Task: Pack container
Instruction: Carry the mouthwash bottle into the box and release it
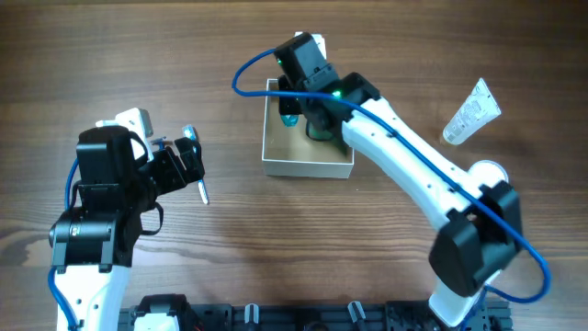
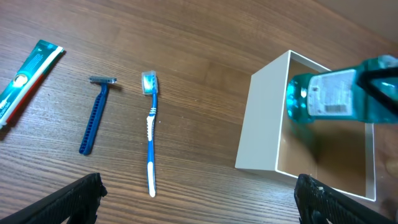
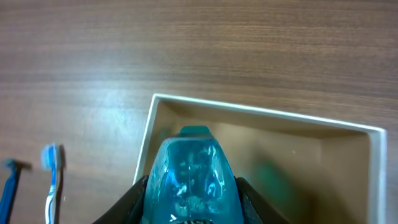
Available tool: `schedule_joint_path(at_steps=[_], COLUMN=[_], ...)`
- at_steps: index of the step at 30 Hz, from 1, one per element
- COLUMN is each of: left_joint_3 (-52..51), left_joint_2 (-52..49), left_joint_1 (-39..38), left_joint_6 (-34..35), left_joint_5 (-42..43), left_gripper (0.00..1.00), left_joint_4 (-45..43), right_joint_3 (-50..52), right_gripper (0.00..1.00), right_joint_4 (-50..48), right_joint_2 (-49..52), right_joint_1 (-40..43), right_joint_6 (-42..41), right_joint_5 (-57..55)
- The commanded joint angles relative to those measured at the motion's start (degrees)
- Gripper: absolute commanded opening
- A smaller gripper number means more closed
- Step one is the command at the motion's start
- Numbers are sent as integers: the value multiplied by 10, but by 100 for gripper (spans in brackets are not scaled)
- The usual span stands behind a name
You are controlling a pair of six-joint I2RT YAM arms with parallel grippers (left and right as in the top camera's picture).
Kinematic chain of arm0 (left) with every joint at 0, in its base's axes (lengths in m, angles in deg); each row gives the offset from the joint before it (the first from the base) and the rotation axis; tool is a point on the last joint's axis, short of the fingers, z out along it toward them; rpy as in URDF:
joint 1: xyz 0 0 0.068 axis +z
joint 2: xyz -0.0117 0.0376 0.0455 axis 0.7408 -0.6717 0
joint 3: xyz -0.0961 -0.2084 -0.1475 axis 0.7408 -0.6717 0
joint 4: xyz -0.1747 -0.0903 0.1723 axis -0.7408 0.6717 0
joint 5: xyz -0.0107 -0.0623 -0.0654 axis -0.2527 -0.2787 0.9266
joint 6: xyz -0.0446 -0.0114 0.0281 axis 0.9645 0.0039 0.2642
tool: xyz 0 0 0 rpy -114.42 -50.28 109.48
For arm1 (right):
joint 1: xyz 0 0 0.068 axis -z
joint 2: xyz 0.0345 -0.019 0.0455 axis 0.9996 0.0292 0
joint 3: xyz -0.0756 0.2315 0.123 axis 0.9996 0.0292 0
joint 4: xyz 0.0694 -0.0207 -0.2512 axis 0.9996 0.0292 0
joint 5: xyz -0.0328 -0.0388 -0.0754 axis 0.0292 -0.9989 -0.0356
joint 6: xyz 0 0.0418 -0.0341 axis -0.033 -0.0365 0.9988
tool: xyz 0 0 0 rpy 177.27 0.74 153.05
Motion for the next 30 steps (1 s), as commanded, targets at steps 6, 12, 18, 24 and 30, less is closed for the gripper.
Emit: schedule_joint_path(at_steps=[6,12,18,24,30], left_joint_3=[12,12,12,12,12], left_joint_2=[-2,-2,-2,-3,-3], left_joint_1=[-3,-3,-3,-3,-3], left_joint_6=[3,3,3,3,3], left_joint_5=[11,11,11,11,11], left_gripper=[100,100,100,100,100], left_joint_4=[-1,-1,-1,-1,-1], right_joint_3=[-11,-11,-11,-11,-11], right_gripper=[4,45,95,100,100], right_joint_4=[-47,-50,-50,-16,100], right_joint_2=[58,71,67,-6,-221], right_joint_1=[1,1,0,-3,44], right_joint_6=[-21,-18,9,10,41], right_joint_5=[-25,-25,-18,-37,-143])
